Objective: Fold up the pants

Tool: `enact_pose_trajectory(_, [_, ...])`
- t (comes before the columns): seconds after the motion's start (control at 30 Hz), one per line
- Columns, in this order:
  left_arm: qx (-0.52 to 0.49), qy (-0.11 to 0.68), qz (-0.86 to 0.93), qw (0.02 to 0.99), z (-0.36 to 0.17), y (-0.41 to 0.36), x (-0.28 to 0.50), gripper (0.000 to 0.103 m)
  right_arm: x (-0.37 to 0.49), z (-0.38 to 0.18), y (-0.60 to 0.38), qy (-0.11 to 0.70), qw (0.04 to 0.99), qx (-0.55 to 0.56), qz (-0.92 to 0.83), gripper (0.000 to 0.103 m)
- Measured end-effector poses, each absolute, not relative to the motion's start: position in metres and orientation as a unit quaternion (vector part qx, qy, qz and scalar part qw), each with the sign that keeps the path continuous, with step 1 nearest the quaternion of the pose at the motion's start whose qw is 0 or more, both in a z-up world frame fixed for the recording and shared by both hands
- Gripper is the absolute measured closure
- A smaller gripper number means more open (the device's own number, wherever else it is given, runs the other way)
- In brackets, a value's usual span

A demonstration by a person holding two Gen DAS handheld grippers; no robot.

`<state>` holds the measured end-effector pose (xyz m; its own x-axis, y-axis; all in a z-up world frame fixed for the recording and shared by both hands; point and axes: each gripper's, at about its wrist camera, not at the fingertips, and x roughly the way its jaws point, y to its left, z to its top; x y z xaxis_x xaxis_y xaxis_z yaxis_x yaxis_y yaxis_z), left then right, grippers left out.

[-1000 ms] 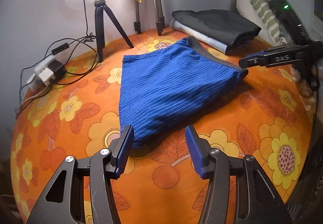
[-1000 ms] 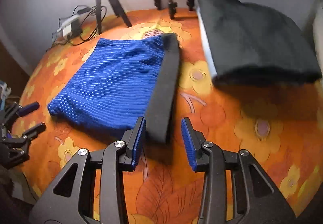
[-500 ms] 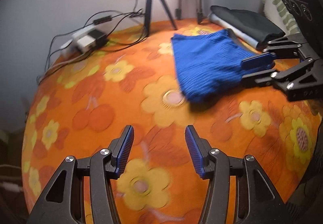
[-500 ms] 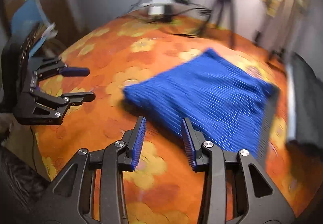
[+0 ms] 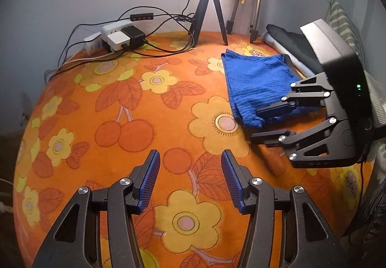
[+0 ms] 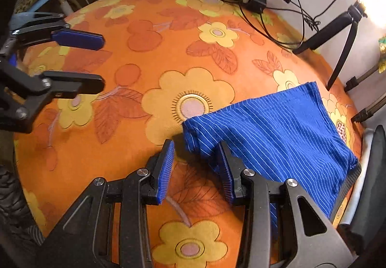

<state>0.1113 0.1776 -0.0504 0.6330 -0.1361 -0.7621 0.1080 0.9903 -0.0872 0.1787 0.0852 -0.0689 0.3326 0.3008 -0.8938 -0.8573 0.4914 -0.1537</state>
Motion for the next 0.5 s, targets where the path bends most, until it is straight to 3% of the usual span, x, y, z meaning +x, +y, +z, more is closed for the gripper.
enact_pose_trajectory(0.13, [-0.014, 0.424, -0.074, 0.903, -0.051, 0.172, 0.115, 0.05, 0.181, -0.071, 0.086, 0.426, 0.755, -0.315, 0.386, 0.067])
enact_pose_trajectory(0.2, [-0.014, 0.425, -0.076, 0.902, -0.051, 0.169, 0.118, 0.05, 0.181, -0.071, 0.085, 0.417, 0.764, -0.324, 0.371, 0.087])
enact_pose_trajectory(0.27, [-0.014, 0.426, -0.077, 0.902, -0.051, 0.167, 0.12, 0.05, 0.187, -0.067, 0.078, 0.428, 0.768, -0.296, 0.373, 0.094])
enact_pose_trajectory(0.5, [-0.013, 0.427, -0.089, 0.9, -0.051, 0.149, 0.135, 0.05, 0.207, -0.051, 0.043, 0.443, 0.792, -0.202, 0.369, 0.096])
